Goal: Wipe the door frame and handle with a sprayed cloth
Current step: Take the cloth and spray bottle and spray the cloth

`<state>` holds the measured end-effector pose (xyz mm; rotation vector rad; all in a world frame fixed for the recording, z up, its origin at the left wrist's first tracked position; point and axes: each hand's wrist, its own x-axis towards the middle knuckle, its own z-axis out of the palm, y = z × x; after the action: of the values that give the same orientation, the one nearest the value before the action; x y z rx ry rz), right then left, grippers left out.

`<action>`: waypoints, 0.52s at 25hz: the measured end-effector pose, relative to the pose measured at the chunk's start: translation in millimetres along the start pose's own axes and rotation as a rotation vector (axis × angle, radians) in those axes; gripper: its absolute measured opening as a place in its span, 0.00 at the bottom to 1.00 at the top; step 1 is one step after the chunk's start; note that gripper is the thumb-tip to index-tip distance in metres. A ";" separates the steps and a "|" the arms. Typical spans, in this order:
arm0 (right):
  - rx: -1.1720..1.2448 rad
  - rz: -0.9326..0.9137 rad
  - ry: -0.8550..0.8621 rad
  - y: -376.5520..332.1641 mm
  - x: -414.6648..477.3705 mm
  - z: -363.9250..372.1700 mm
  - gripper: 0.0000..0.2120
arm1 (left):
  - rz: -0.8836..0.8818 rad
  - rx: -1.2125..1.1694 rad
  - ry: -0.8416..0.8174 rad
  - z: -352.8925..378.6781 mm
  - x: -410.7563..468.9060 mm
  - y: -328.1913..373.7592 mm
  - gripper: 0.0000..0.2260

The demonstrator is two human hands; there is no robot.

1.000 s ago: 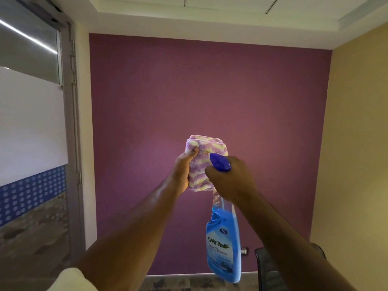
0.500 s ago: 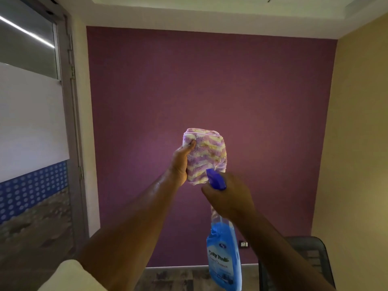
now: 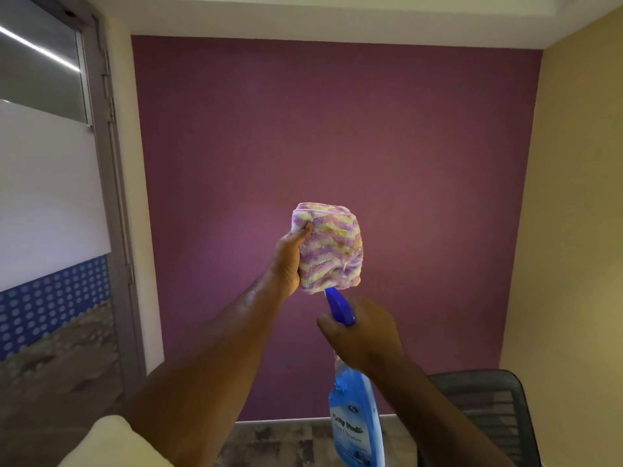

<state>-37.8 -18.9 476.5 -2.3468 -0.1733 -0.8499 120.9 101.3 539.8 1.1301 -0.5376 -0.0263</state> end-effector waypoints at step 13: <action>-0.013 0.030 0.078 4.8 23.9 -34.3 0.17 | -0.024 -0.003 -0.004 12.2 -12.0 -15.1 0.22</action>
<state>-35.8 -45.4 509.1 -2.3178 -0.0998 -0.9281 109.1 87.8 525.9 1.1343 -0.5272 -0.0503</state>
